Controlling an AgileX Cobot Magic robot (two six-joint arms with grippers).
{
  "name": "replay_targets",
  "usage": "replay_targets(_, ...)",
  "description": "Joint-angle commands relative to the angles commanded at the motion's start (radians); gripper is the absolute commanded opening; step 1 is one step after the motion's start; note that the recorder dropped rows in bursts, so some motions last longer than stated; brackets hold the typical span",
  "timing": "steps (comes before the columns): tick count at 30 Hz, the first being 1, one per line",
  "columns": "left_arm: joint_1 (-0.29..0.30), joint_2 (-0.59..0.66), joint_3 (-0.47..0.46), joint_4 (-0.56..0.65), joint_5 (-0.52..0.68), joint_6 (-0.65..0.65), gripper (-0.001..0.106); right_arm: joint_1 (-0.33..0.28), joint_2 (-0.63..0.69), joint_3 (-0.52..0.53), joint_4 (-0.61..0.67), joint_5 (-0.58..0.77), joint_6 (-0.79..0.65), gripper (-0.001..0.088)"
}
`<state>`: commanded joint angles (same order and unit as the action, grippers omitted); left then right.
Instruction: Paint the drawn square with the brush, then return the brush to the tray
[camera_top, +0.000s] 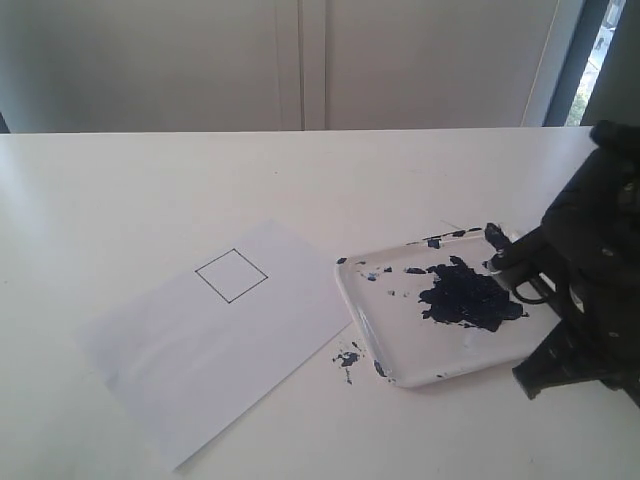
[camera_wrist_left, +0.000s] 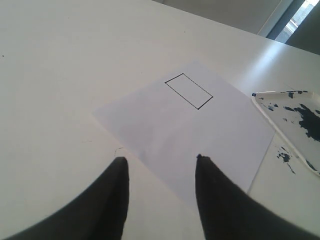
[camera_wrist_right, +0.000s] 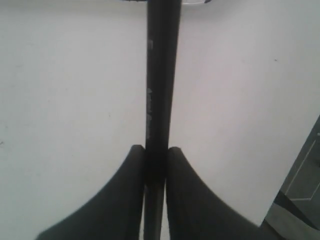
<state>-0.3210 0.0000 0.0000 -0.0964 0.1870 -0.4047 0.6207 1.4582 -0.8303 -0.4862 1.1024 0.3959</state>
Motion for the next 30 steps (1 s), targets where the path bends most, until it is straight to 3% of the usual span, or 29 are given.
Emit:
replay_targets(7,0.000,0.000,0.000,0.000,0.000,0.000,0.048,0.000,-0.070,-0.009,0.135,-0.041,-0.131,0.0000)
replay_targets(14,0.000,0.000,0.000,0.000,0.000,0.000,0.048,0.000,-0.095,-0.091,0.136,0.117,-0.190,0.0000)
replay_targets(20,0.000,0.000,0.000,0.000,0.000,0.000,0.048,0.000,-0.121,-0.162,0.129,0.119,-0.262,0.0000)
replay_targets(30,0.000,0.000,0.000,0.000,0.000,0.000,0.048,0.000,-0.056,-0.157,0.133,0.119,-0.300,0.0000)
